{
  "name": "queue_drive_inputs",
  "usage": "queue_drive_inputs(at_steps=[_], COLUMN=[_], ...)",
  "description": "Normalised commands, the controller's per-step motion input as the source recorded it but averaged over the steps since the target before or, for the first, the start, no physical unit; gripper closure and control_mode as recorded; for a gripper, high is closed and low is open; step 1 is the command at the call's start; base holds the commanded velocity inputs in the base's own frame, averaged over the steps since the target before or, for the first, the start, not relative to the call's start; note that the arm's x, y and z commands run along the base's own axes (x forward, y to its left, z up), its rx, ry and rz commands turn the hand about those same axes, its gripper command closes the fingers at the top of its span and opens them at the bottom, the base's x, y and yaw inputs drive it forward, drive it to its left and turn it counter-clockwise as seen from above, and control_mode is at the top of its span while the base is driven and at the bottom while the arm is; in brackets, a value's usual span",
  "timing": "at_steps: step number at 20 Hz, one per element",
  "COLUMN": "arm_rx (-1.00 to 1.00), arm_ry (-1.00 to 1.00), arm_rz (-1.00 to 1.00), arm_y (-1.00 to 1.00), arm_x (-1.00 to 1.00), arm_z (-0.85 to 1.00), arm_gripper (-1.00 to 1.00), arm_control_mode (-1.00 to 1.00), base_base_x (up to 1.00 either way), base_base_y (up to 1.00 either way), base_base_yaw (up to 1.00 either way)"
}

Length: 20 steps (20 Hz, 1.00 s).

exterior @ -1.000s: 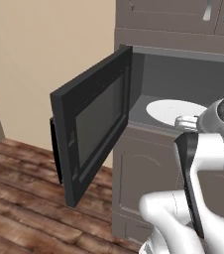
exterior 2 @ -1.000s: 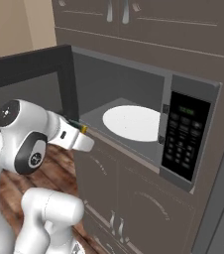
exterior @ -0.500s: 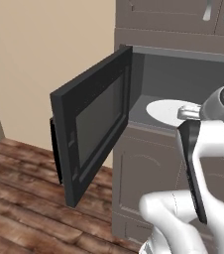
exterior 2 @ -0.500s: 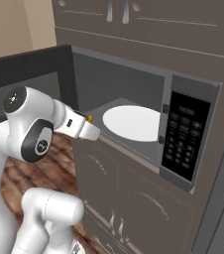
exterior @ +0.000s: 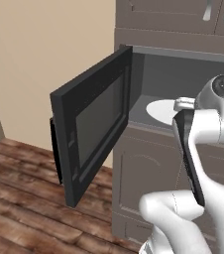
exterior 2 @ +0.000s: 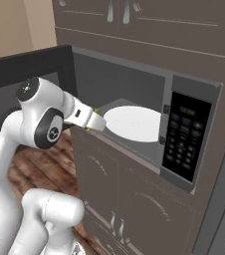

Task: Place the sponge inside the microwave to prepare for sanitizing.

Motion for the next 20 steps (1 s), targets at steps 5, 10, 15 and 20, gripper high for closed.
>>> queue_drive_inputs(at_steps=[5,10,15,20], arm_rx=[0.00,0.00,0.00,0.00], arm_ry=[-0.01,-0.01,0.00,0.00], arm_rz=[0.00,0.00,0.00,0.00], arm_y=[-0.22,-0.10,-0.14,-0.16], arm_x=[0.52,0.35,0.28,0.29], arm_z=[0.00,-0.10,-0.29,-0.21], arm_gripper=[1.00,1.00,1.00,1.00], arm_control_mode=[-1.00,-1.00,-1.00,-1.00], base_base_x=[0.00,0.00,0.00,0.00], base_base_y=[0.00,0.00,0.00,0.00], base_base_yaw=[0.00,0.00,0.00,0.00])
